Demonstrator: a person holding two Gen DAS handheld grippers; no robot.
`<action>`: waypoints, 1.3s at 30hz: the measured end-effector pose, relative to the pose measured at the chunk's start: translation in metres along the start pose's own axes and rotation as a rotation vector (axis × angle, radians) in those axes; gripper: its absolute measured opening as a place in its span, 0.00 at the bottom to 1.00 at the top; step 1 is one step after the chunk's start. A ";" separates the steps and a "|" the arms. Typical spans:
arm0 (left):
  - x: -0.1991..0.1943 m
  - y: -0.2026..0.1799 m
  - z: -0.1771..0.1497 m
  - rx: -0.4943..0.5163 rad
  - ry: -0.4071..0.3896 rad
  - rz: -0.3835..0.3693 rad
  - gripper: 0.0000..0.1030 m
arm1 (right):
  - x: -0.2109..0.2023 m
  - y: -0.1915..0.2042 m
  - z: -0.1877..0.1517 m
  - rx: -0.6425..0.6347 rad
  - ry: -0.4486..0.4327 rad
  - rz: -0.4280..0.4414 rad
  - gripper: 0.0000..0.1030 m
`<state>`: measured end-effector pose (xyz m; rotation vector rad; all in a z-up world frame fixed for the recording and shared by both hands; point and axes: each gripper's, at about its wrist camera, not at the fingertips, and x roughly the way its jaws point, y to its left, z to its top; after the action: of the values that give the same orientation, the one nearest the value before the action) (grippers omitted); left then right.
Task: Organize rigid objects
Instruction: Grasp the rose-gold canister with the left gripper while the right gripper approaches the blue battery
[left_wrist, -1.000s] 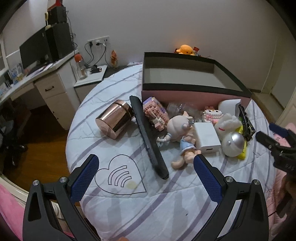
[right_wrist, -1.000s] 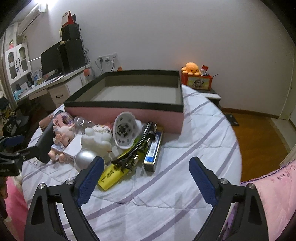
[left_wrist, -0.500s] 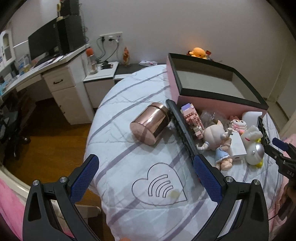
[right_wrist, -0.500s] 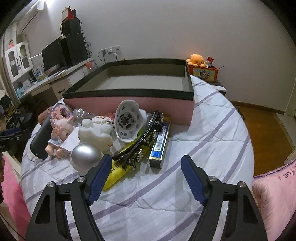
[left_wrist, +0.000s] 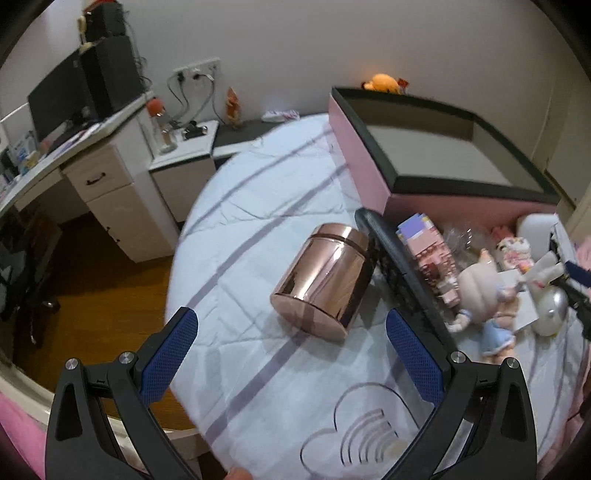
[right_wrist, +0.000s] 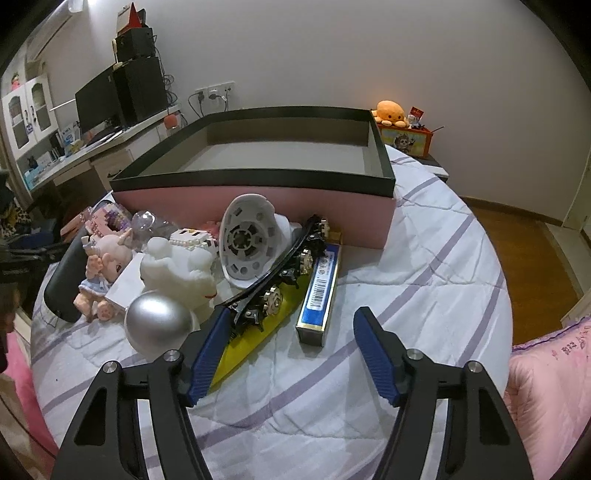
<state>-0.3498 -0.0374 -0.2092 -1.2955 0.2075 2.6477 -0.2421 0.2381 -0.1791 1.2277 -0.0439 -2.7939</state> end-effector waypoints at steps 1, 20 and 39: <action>0.005 0.000 0.001 0.005 0.009 -0.005 1.00 | 0.001 0.001 0.001 -0.003 0.001 -0.003 0.68; 0.034 0.016 0.016 -0.049 0.020 -0.130 0.96 | 0.000 0.001 0.007 0.007 0.015 0.008 0.68; 0.010 -0.002 -0.001 -0.010 -0.032 -0.104 0.46 | -0.008 -0.008 -0.006 0.038 0.007 0.005 0.68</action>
<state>-0.3544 -0.0347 -0.2179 -1.2309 0.1193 2.5833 -0.2330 0.2473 -0.1780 1.2437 -0.0994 -2.7968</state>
